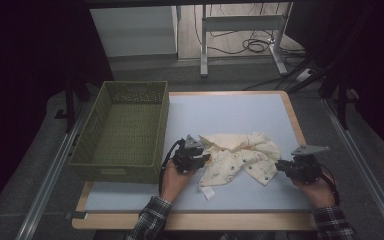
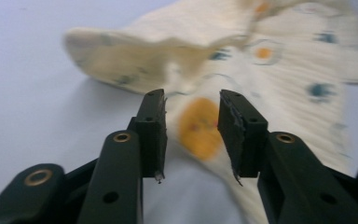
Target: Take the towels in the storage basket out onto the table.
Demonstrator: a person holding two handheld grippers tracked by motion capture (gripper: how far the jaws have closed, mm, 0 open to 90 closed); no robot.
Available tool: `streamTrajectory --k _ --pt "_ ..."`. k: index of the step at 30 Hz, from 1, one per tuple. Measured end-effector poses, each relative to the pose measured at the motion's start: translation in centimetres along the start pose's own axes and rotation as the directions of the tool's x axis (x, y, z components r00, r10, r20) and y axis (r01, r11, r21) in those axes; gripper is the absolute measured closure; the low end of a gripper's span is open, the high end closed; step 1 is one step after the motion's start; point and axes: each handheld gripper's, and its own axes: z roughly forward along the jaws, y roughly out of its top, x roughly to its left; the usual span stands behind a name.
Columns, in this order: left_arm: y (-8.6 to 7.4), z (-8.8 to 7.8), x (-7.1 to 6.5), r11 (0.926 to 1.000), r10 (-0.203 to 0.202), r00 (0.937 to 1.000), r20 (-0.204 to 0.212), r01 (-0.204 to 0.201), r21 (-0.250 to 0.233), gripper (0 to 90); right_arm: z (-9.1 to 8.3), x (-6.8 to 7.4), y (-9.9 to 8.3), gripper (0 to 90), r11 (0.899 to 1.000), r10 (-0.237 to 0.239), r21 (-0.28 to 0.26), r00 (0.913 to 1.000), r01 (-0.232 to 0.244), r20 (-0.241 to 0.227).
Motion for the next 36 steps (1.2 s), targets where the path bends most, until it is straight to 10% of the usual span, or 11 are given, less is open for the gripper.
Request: streamTrajectory --k 9,12,17,36 --pt "-3.5 -0.6 -3.2 0.9979 0.041 0.9919 0.120 -0.047 0.044 55.4 1.0 4.3 -1.4 68.2 0.997 -0.069 0.035 0.9896 0.074 -0.127" --pt "-3.9 -0.4 -3.5 0.9958 0.065 0.9930 0.098 -0.071 0.057 58.5 1.8 4.7 -1.9 67.7 0.997 -0.073 0.027 0.9913 0.076 -0.110" --pt "-3.5 -0.4 -3.4 0.9919 0.082 0.9944 0.067 -0.088 0.091 89.2 1.7 4.9 -1.9 88.0 0.993 -0.107 0.039 0.9922 0.110 -0.064" --pt "-5.9 -5.3 -3.4 0.9959 0.067 0.9972 0.033 -0.069 0.059 89.8 -4.8 3.7 -5.9 88.0 0.996 -0.062 0.059 0.9967 0.065 -0.052"
